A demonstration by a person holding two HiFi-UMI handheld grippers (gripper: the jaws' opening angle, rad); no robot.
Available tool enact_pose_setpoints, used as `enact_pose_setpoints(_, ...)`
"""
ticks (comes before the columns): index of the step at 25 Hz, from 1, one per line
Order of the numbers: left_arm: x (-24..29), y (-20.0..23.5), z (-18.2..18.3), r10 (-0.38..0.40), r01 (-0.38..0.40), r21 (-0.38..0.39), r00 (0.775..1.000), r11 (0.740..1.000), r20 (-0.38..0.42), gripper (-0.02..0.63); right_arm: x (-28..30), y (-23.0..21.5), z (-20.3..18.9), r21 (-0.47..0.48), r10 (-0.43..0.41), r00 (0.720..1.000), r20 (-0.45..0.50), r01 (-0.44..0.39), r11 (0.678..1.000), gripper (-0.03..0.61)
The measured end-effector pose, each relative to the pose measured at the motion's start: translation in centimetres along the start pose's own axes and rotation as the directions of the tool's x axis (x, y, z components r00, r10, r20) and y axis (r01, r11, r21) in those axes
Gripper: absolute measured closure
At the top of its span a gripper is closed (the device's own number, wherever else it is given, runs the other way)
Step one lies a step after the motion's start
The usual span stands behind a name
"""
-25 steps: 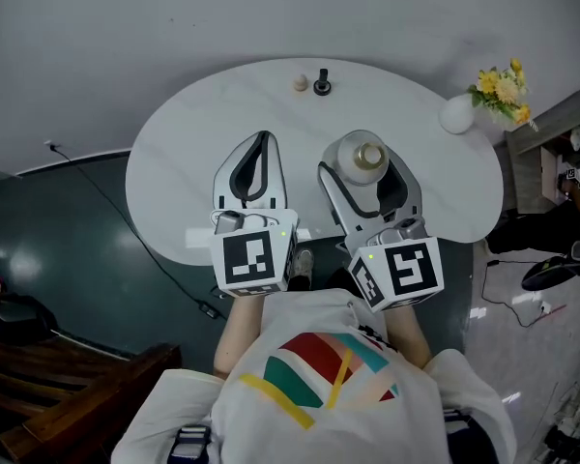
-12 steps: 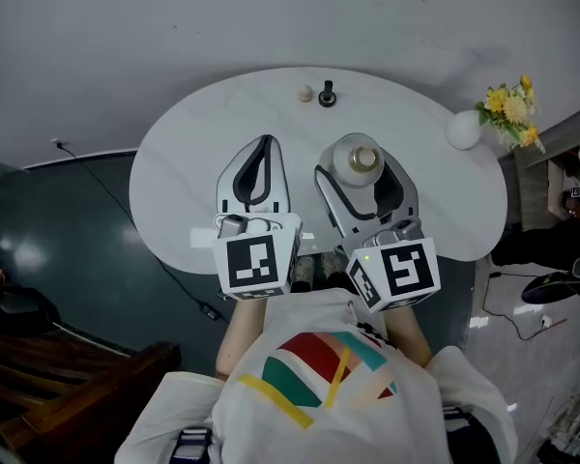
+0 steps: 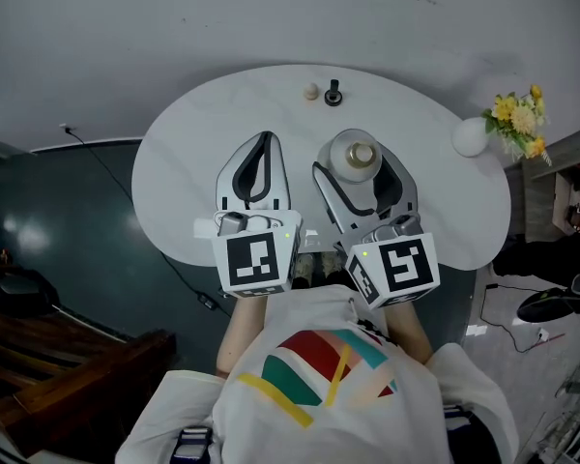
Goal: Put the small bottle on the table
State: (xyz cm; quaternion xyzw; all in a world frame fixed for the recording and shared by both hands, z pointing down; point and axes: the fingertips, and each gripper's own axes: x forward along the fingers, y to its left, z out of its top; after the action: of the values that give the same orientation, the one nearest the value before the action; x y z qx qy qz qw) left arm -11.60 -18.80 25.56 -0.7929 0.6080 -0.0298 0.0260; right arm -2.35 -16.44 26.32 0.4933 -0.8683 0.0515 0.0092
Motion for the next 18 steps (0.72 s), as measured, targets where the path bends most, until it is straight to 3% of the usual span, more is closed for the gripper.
enact_pose_setpoints(8, 0.2, -0.1, -0.4, 0.005, -0.005, -0.003, 1.000, 1.000, -0.011, 0.597, 0.6, -0.4, -0.5, 0.019, -0.002, 1.000, -0.015, 0.002, 1.000, 0.255)
enact_pose_setpoints(18, 2.4, -1.7, -1.1, -0.042, 0.042, 0.009, 0.999, 0.999, -0.031, 0.597, 2.4, -5.0, -0.8, -0.028, -0.103, 0.993, -0.054, 0.102, 0.994, 0.255)
